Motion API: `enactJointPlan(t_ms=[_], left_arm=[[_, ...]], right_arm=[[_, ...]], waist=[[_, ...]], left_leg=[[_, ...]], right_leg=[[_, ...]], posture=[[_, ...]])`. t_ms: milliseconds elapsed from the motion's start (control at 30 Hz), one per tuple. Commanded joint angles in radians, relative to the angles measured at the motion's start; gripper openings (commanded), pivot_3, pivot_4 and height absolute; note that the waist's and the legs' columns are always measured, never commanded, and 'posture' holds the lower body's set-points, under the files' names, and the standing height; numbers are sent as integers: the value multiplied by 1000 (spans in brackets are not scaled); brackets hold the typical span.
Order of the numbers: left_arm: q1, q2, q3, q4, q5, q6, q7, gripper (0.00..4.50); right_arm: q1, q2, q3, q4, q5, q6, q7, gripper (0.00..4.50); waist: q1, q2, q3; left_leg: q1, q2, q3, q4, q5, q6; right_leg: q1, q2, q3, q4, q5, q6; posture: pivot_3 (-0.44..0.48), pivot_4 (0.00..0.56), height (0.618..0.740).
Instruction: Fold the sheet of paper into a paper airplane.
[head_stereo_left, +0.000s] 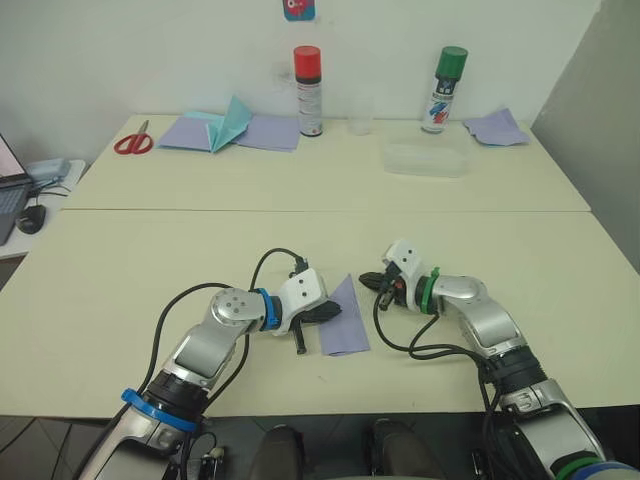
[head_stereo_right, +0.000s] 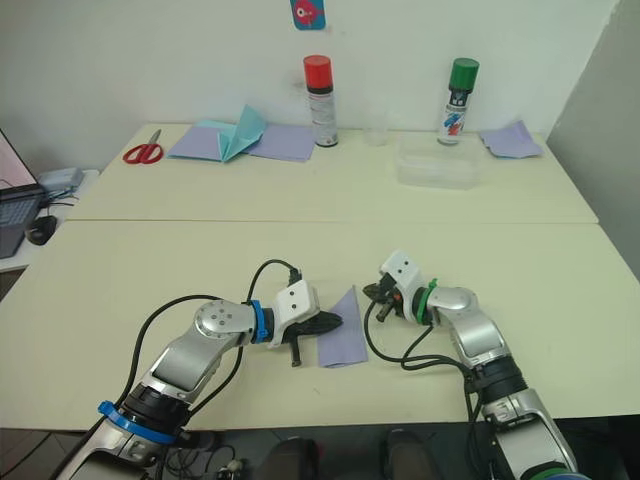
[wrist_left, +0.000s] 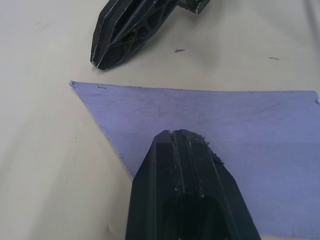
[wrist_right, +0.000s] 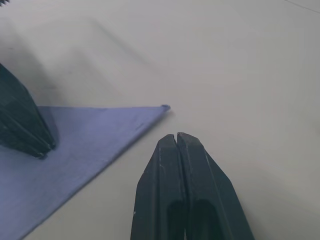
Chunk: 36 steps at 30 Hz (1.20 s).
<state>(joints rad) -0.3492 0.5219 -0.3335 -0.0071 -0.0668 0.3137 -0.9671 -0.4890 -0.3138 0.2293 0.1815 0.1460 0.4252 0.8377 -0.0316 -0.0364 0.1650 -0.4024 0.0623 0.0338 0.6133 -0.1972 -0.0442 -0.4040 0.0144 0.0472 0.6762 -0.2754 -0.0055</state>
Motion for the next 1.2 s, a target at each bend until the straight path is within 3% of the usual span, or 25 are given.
enactJointPlan(t_ms=[33, 433, 933, 1200], left_arm=[[42, 13, -56, 62, 49, 23, -4, 22], [61, 27, -55, 37, 46, 27, -4, 22], [69, 44, -63, 18, 44, 38, -12, 22], [64, 42, -64, 24, 45, 39, -12, 22]], right_arm=[[4, 2, 12, -65, 37, 38, 41, 0], [-10, 4, 96, 38, -74, 9, 2, 0], [-77, 63, 29, 178, -90, -2, -161, 0], [-73, 85, -35, 110, -12, -23, -139, 0]], waist=[[0, 0, 0], [-1, 0, -2], [-1, 0, -6], [-1, 0, -7]], left_leg=[[0, 0, 0, 0, 0, 0], [1, 0, -1, -1, 0, 0], [2, 1, -1, -1, 0, 0], [2, 1, -1, -2, 0, 0]], right_leg=[[0, 0, 0, 0, 0, 0], [0, 1, -1, 0, -1, -1], [0, 1, 0, 1, -2, -3], [0, 1, 0, 1, -2, -4]], posture=[[0, 150, 740], [0, 150, 740], [0, 150, 740], [0, 150, 740]])
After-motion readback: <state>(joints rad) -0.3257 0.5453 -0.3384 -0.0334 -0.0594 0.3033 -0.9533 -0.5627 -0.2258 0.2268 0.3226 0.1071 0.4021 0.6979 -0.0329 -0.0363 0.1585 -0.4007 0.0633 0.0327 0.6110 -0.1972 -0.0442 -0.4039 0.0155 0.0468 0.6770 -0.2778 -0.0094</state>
